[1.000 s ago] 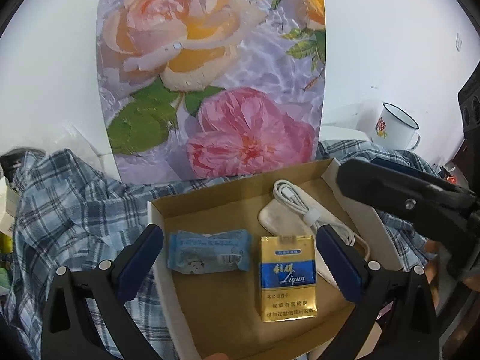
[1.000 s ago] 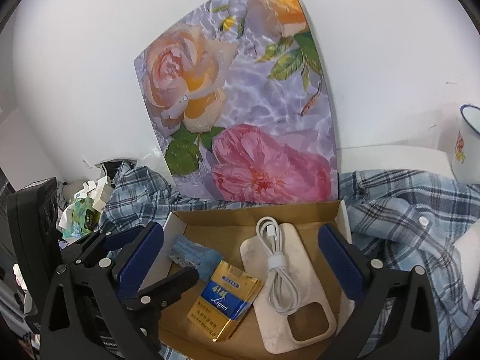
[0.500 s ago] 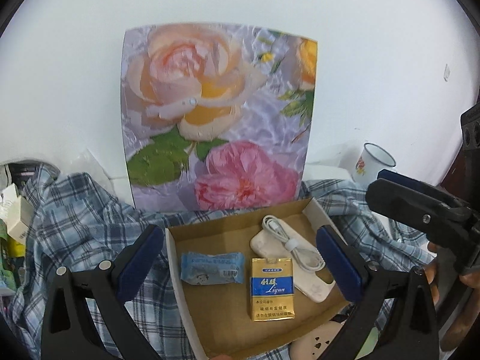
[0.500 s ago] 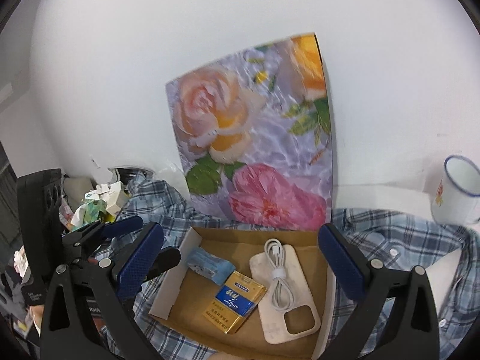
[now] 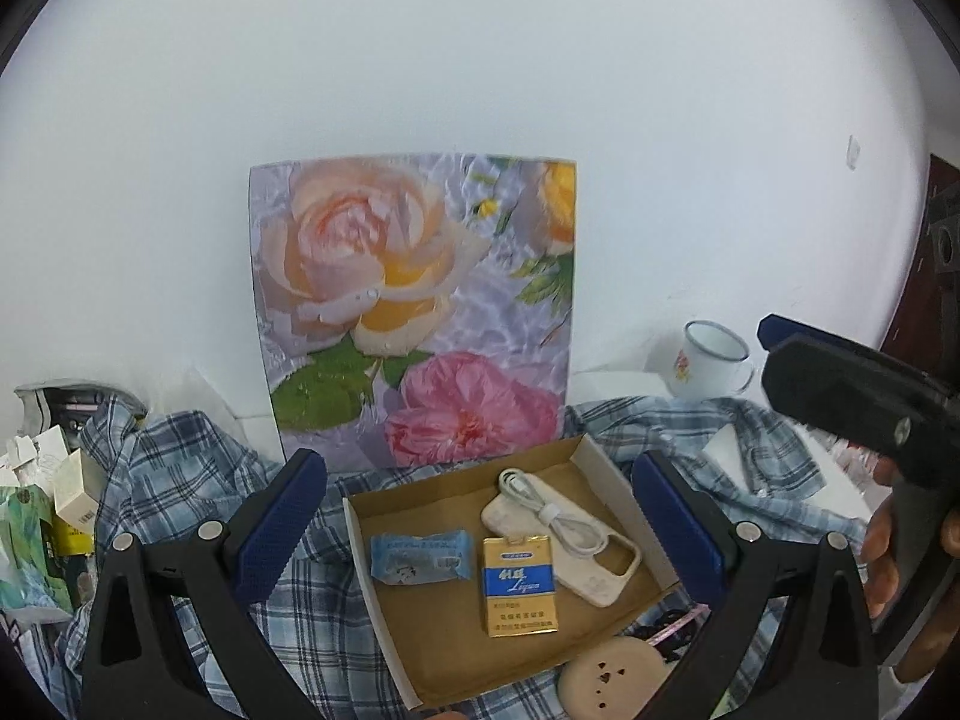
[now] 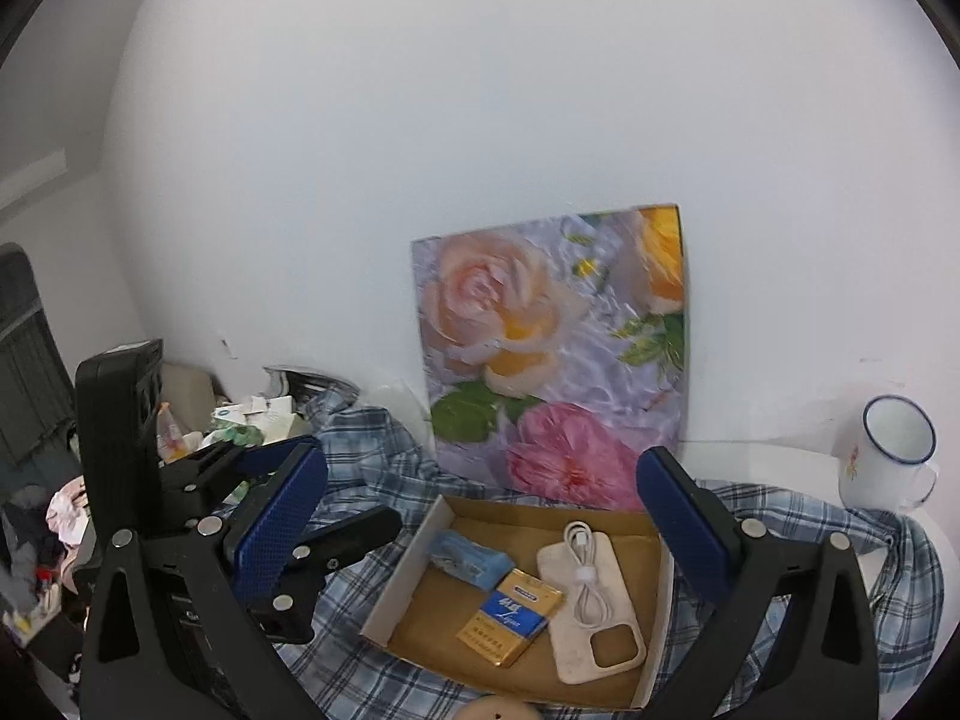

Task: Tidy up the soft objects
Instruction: 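Withdraw both grippers from the box back over the bed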

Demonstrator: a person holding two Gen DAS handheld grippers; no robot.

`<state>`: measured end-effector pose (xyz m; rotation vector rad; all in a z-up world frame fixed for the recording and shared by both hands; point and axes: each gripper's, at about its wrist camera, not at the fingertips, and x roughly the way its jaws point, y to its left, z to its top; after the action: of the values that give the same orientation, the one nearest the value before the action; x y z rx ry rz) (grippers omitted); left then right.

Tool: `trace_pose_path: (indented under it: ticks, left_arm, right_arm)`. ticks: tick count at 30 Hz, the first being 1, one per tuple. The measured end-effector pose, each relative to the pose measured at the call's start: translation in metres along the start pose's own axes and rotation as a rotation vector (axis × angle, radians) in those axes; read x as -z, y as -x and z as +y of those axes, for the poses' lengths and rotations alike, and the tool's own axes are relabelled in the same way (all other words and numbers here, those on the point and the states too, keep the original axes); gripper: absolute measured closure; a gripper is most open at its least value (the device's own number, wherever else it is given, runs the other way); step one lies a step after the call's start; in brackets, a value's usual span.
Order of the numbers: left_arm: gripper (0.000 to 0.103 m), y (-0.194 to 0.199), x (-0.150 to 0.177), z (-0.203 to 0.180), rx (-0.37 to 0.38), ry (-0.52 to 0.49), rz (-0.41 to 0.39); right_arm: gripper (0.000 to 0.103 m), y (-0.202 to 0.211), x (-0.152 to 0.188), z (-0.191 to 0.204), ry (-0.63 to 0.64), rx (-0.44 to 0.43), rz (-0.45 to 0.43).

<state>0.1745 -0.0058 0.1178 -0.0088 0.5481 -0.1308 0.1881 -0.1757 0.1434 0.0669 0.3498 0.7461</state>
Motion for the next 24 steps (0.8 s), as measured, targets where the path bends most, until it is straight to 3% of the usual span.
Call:
trace_pose_path:
  ticks: [7,15,24]
  left_arm:
    - [0.000,0.036,-0.013,-0.003,0.031,-0.009,-0.082]
    - [0.000,0.082,-0.018,-0.022,0.046,-0.020,-0.202]
    - [0.000,0.106,0.004,-0.048,0.102,-0.059,-0.205]
  right_arm:
    - [0.000,0.032,-0.013,0.024,0.067,-0.007,-0.086]
    - [0.000,0.068,-0.011,0.035,0.133,0.028,-0.116]
    - [0.000,0.112,0.025,0.043,0.194,0.026,-0.122]
